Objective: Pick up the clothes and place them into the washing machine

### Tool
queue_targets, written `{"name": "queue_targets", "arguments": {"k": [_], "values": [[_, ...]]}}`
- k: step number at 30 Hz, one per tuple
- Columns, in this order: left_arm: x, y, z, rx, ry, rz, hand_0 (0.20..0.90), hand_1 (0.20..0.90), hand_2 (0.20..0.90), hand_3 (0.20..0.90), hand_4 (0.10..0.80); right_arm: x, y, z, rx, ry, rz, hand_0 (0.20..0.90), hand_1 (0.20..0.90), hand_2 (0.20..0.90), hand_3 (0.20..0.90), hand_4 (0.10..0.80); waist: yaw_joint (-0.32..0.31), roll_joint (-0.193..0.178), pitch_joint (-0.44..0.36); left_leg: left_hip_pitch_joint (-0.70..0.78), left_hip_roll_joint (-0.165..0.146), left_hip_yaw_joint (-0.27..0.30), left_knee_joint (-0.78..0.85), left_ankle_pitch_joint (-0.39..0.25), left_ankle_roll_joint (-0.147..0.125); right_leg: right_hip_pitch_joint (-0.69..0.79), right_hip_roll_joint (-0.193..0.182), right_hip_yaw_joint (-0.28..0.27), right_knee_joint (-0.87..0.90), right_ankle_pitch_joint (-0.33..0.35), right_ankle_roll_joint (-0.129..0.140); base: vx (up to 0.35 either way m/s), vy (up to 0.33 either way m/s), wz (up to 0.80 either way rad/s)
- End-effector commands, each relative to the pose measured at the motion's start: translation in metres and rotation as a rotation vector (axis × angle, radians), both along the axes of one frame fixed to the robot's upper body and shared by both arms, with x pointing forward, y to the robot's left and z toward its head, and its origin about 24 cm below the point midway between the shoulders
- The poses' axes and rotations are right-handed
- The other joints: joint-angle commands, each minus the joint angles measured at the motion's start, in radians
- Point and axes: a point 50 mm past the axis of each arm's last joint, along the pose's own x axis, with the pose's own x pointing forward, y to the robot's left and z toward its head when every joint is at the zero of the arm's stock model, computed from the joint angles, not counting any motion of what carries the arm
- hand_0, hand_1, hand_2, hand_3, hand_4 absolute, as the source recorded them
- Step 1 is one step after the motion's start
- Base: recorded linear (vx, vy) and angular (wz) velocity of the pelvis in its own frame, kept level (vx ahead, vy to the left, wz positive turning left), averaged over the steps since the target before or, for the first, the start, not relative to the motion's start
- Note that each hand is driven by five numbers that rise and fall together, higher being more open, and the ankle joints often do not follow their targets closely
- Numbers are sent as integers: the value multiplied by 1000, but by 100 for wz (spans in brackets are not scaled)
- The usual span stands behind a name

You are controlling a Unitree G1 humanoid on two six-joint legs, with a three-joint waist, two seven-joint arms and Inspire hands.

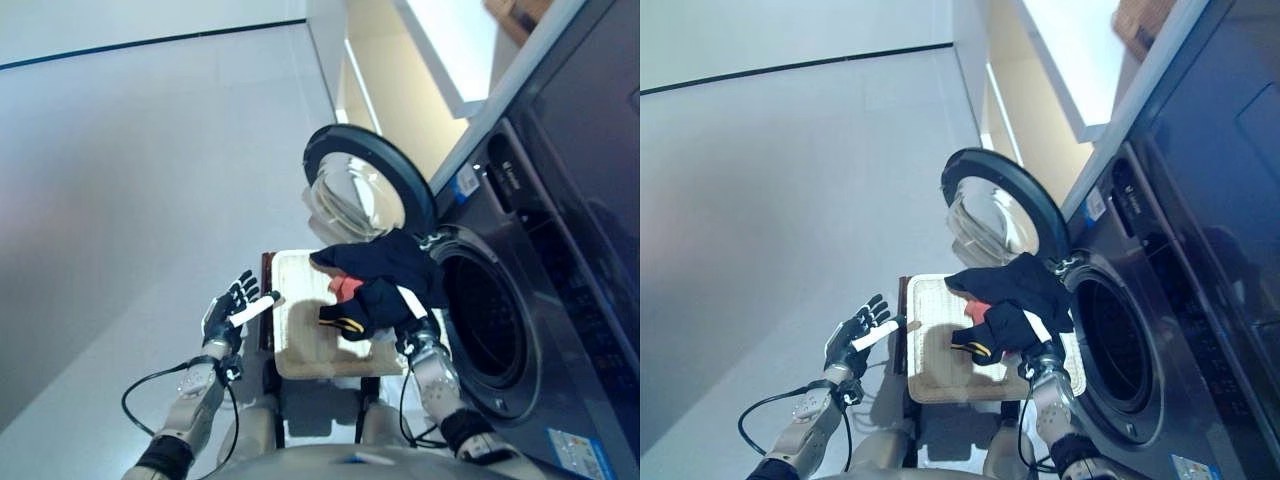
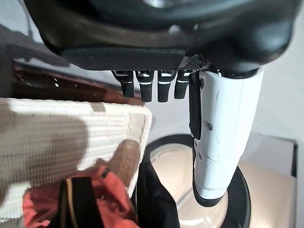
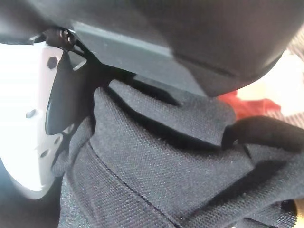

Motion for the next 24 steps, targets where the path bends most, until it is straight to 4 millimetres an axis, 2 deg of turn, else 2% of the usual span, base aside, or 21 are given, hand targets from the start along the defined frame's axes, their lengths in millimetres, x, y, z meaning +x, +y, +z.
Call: {"name": "queue_targets", "arguments": {"k": [1, 7, 9, 11, 12, 13, 18, 24], "values": [[32, 2, 46, -20, -248, 22, 900, 900, 900, 900, 800, 50, -8, 59, 57, -281, -184, 200, 200, 200, 200, 300, 11, -26, 65, -100, 39, -69, 210, -127, -67, -50, -124, 37, 175, -64, 39, -88, 16, 14], [35, -2, 59, -38, -310, 9, 900, 900, 900, 900, 800, 65, -28, 80, 29, -309, -300, 200, 200, 200, 200, 300, 14, 3, 82, -182, 31, -57, 247, -135, -61, -152, -126, 53, 218, -71, 34, -35, 22, 7], [35, -3, 60, -38, -317, 2, 900, 900, 900, 900, 800, 66, -33, 82, 26, -301, -323, 200, 200, 200, 200, 300, 14, 6, 80, -193, 30, -54, 252, -136, -60, -166, -127, 57, 221, -71, 34, -6, 6, -2], [34, -6, 64, -47, -333, -25, 900, 900, 900, 900, 800, 71, -45, 87, 30, -284, -389, 200, 200, 200, 200, 300, 21, 18, 74, -220, 29, -50, 270, -151, -58, -195, -131, 63, 231, -76, 35, -3, 15, -8], [34, -6, 64, -47, -335, -26, 900, 900, 900, 900, 800, 72, -46, 87, 30, -286, -389, 200, 200, 200, 200, 300, 21, 17, 72, -226, 27, -50, 266, -143, -57, -201, -133, 63, 226, -68, 35, 3, 27, -8], [33, -7, 64, -45, -332, -49, 900, 900, 900, 900, 800, 74, -59, 90, 38, -262, -451, 200, 200, 200, 200, 300, 27, 25, 66, -237, 23, -50, 278, -158, -56, -215, -133, 68, 236, -76, 36, -1, 23, -11], [31, -9, 63, -36, -324, -104, 900, 900, 900, 900, 800, 77, -89, 96, 89, -192, -574, 200, 200, 200, 200, 300, 53, 41, 47, -260, 14, -44, 287, -165, -53, -241, -143, 75, 246, -78, 41, -10, 33, -7], [33, -10, 62, -34, -314, -113, 900, 900, 900, 900, 800, 72, -112, 106, 223, -286, -737, 200, 200, 200, 200, 300, 48, 55, 49, -277, 9, -36, 289, -158, -51, -274, -147, 86, 263, -75, 43, -6, 14, 0]]}}
